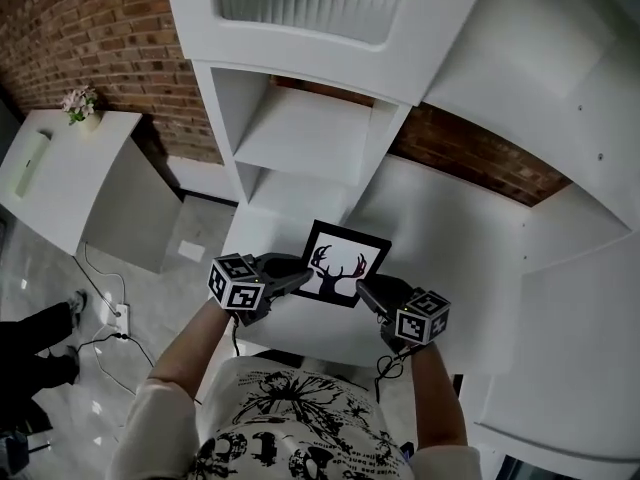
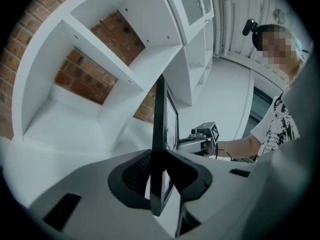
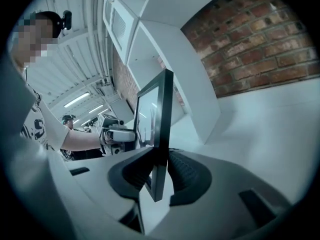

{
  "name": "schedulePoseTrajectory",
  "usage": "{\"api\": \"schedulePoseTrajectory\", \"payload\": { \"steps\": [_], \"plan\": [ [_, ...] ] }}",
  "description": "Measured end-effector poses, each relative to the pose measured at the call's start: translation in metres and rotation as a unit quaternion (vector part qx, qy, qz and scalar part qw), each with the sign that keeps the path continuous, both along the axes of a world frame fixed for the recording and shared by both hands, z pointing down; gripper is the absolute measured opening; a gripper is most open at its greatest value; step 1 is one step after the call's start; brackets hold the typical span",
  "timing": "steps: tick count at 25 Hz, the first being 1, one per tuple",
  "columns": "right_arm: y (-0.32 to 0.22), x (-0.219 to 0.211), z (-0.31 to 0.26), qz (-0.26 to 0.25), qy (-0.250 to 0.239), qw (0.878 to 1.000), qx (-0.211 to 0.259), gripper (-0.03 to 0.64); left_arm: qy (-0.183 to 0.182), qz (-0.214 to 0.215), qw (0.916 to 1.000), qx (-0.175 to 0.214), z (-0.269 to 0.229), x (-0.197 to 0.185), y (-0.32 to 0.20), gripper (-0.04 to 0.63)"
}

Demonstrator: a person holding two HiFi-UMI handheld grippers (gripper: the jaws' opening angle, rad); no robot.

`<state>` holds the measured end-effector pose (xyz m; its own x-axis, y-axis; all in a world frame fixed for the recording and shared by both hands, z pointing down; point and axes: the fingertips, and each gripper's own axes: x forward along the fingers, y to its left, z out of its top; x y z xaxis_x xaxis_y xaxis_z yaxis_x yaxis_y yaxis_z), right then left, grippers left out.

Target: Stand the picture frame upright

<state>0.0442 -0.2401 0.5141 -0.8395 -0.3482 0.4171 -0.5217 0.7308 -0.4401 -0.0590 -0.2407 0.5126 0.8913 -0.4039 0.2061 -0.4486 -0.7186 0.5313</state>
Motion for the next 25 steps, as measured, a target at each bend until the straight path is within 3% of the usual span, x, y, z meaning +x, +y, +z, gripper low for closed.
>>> {"api": "schedulePoseTrajectory", "payload": {
  "steps": [5, 10, 13, 25],
  "plan": [
    [-0.061, -0.024, 0.002, 0.009, 0.026, 0.999, 0.018, 0.095, -0.017, -0.009, 0.9997, 0.015, 0.006, -0.025, -0.061, 0.095],
    [-0.103, -0.020, 0.012, 0.018, 0.078, 0.995, 0.057, 0.095, -0.078, -0.016, 0.9957, 0.048, 0.022, -0.020, -0.103, 0.112],
    [-0.118, -0.018, 0.020, 0.015, 0.110, 0.991, 0.075, 0.095, -0.094, -0.020, 0.9937, 0.057, 0.029, -0.018, -0.117, 0.117],
    [-0.168, -0.024, 0.049, 0.053, 0.170, 0.981, 0.077, 0.095, -0.135, -0.045, 0.9883, 0.055, 0.048, -0.028, -0.169, 0.137]
  ]
}}
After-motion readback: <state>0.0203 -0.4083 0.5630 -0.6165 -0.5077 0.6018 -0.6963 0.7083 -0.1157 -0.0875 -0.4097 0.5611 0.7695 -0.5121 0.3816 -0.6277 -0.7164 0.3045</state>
